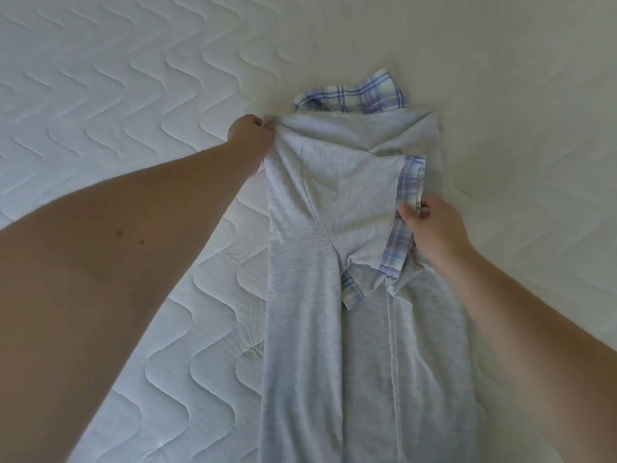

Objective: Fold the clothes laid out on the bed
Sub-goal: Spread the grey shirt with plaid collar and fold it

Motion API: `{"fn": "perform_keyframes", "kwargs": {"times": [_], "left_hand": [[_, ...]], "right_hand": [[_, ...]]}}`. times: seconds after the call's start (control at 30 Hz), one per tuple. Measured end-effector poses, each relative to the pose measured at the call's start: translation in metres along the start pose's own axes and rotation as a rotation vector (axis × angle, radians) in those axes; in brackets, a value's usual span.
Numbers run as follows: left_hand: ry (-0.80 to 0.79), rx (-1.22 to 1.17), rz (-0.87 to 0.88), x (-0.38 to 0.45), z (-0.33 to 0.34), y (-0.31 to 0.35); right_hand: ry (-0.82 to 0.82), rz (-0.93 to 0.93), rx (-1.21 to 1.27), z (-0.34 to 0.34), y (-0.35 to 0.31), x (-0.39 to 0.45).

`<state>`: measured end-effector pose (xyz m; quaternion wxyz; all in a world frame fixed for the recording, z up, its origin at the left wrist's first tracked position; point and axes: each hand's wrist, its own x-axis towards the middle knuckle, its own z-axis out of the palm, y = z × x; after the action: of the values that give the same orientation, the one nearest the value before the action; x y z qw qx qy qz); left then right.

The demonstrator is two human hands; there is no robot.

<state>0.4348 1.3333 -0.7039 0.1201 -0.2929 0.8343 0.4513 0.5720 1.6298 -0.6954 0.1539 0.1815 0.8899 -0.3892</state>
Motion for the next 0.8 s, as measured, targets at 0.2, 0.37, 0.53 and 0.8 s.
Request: {"fn": "perform_keyframes", "kwargs": {"times": [0.2,0.37,0.53,0.8], "left_hand": [[-0.079,-0.059,-0.089,-0.001,0.003,0.006],[-0.219,-0.220,-0.073,-0.001,-0.007,0.000],[0.090,-0.017,0.106,-0.011,0.005,0.009],[0.058,0.247,0.722,-0.125,0.031,-0.028]], "right_hand": [[-0.250,0.133,0.133,0.000,-0.003,-0.008],[-0.327,0.056,-0.034,-0.007,-0.008,-0.010],[-0.209,-0.001,-0.056,-0.003,-0.003,-0.016],[-0.247,0.068,-0.197,-0.003,0.017,-0.042]]}}
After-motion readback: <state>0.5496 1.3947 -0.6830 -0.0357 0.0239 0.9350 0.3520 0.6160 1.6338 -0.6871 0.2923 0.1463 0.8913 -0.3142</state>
